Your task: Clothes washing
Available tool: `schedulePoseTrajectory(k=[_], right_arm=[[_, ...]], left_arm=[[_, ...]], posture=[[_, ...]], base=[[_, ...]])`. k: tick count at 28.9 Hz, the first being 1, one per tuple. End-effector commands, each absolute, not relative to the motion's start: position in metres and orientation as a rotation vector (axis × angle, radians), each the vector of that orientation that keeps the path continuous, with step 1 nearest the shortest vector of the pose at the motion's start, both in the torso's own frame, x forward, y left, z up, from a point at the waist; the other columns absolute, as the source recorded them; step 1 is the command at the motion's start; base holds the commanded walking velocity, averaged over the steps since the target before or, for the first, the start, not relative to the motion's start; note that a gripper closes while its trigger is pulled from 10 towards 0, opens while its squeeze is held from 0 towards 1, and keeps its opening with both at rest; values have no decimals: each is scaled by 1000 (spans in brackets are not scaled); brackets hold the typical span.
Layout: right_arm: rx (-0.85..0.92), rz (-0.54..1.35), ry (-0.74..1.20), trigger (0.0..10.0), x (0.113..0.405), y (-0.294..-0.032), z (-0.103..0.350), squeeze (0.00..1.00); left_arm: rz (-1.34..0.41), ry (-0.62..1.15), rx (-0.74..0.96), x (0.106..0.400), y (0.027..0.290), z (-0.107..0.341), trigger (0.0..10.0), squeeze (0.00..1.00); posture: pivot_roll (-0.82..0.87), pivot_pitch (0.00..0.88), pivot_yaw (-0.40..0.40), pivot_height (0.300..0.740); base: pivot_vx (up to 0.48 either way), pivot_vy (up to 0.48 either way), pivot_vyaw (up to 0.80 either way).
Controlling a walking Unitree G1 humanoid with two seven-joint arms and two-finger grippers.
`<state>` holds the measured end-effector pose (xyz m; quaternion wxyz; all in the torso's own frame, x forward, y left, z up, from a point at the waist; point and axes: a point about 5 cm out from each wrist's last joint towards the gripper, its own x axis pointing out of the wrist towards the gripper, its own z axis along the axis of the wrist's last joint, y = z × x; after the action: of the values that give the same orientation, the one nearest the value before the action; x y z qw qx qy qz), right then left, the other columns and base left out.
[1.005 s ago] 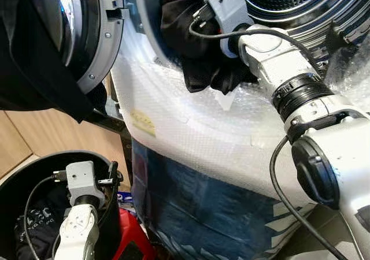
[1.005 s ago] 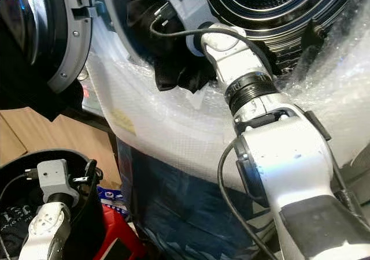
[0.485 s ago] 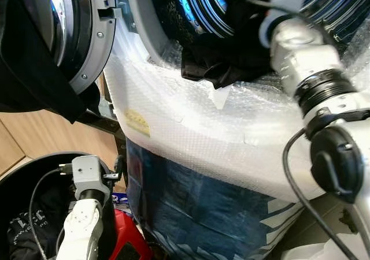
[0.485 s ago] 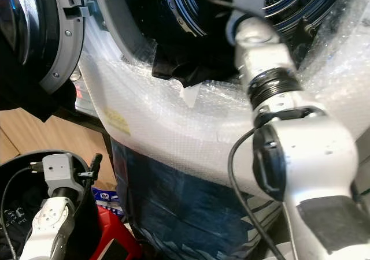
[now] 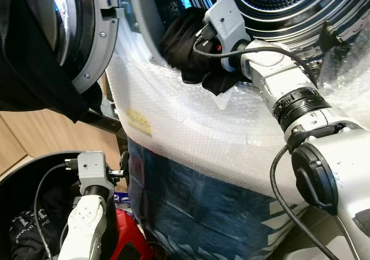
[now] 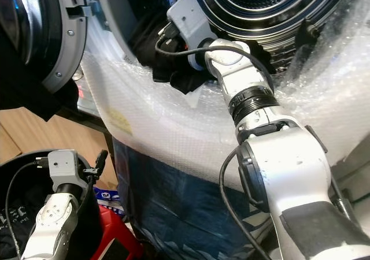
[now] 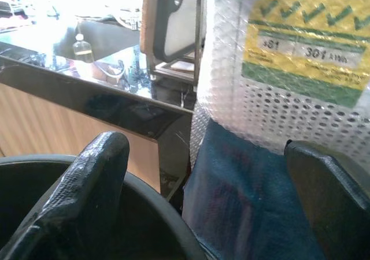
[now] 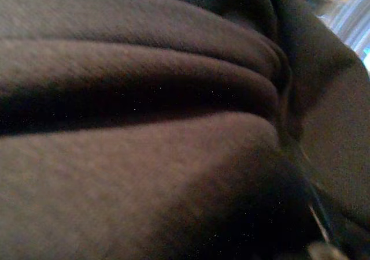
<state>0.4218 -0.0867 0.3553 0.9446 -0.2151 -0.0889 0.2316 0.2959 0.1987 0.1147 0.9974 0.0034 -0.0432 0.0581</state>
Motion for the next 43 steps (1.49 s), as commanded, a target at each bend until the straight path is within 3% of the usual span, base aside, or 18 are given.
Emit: schedulePoseTrajectory(k=[1, 3, 14, 15, 21, 32, 40, 43], right_arm=[[-124, 46, -194, 10000, 425, -133, 380, 0], [144, -107, -124, 10000, 426, -157, 371, 0], [17, 35, -29, 10000, 431, -136, 336, 0], [-56, 53, -45, 10000, 431, -132, 339, 1000], [-127, 77, -104, 10000, 429, -129, 354, 1000], [28, 75, -96, 10000, 429, -152, 351, 1000], [122, 179, -86, 10000, 429, -153, 330, 1000], [169, 304, -84, 10000, 428, -138, 319, 1000]], left_arm=[[97, -91, -5, 297, 193, 119, 10000, 0], [92, -85, -13, 298, 191, 118, 10000, 0], [46, -101, -24, 302, 182, 126, 10000, 0], [47, -104, -24, 303, 183, 127, 10000, 0], [49, -108, -20, 303, 184, 129, 10000, 0], [54, -113, -63, 302, 179, 131, 10000, 0], [32, -111, -88, 302, 180, 131, 10000, 0], [30, -128, -92, 305, 179, 137, 10000, 0]], posture=[[36, 0, -60, 740], [29, 0, -57, 740], [26, 0, -55, 740], [26, 0, -55, 740], [21, 0, -54, 740], [8, 0, -58, 740], [14, 0, -44, 740], [11, 0, -51, 740]], base=[[0, 0, 0], [0, 0, 0], [0, 0, 0], [0, 0, 0], [0, 0, 0], [0, 0, 0], [0, 0, 0], [0, 0, 0]])
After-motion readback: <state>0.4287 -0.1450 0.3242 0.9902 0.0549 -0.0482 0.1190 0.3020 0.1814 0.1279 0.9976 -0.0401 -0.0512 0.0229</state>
